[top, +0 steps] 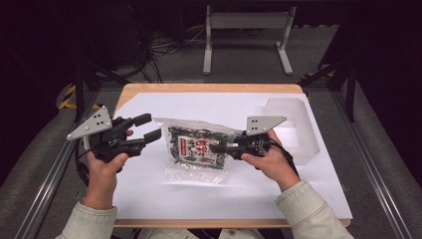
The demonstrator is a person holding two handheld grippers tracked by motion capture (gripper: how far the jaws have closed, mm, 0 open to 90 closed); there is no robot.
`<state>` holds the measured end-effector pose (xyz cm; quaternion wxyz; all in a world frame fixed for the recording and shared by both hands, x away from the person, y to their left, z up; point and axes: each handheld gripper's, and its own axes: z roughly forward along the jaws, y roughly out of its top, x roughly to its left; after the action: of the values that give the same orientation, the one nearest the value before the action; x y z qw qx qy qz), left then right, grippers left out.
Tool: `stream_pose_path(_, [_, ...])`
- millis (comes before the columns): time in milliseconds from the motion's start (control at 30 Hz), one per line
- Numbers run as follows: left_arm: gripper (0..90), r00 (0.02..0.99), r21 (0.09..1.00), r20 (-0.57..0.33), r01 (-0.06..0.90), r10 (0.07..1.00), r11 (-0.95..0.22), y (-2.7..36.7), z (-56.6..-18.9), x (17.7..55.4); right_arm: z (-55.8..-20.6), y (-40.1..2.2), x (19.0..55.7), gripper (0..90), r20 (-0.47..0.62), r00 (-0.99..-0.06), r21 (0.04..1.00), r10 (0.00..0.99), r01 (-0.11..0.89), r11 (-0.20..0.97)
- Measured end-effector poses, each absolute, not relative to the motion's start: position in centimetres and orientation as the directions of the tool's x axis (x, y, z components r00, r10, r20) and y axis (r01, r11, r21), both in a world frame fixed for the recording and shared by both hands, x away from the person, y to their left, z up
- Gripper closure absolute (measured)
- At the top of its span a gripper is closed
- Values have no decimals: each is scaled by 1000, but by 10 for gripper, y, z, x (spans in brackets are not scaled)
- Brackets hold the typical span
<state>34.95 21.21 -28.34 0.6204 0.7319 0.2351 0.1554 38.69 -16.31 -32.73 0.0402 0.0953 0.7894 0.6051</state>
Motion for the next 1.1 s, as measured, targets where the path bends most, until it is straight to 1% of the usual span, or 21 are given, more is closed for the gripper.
stream_pose_path(33, [361, 835, 980, -62, 155, 547, -125, 212, -285, 351, -326, -165, 387, 767, 51, -977, 963, 206, 102, 248])
stream_pose_path(67, [322, 830, 979, -64, 159, 554, -126, 212, -287, 352, -324, -168, 387, 767, 46, -975, 964, 219, 101, 248])
stream_pose_path(167, [282, 824, 977, -85, 180, 560, -116, 213, -292, 356, -318, -175, 387, 767, 44, -969, 966, 244, 104, 237])
stream_pose_path(267, [251, 813, 974, -84, 188, 576, -123, 214, -296, 359, -312, -183, 388, 767, 45, -961, 968, 273, 110, 227])
stream_pose_path(533, [224, 792, 966, -86, 214, 605, -143, 220, -310, 363, -299, -204, 389, 767, 30, -931, 968, 363, 117, 222])
stream_pose_path(700, [162, 769, 959, -81, 233, 634, -161, 222, -319, 365, -290, -215, 389, 767, 18, -912, 967, 410, 119, 224])
stream_pose_path(800, [147, 763, 953, -80, 248, 641, -176, 224, -326, 367, -286, -221, 389, 767, 14, -902, 968, 431, 121, 222])
stream_pose_path(1100, [141, 758, 934, -88, 288, 646, -210, 228, -348, 371, -275, -241, 390, 767, 15, -859, 966, 511, 146, 216])
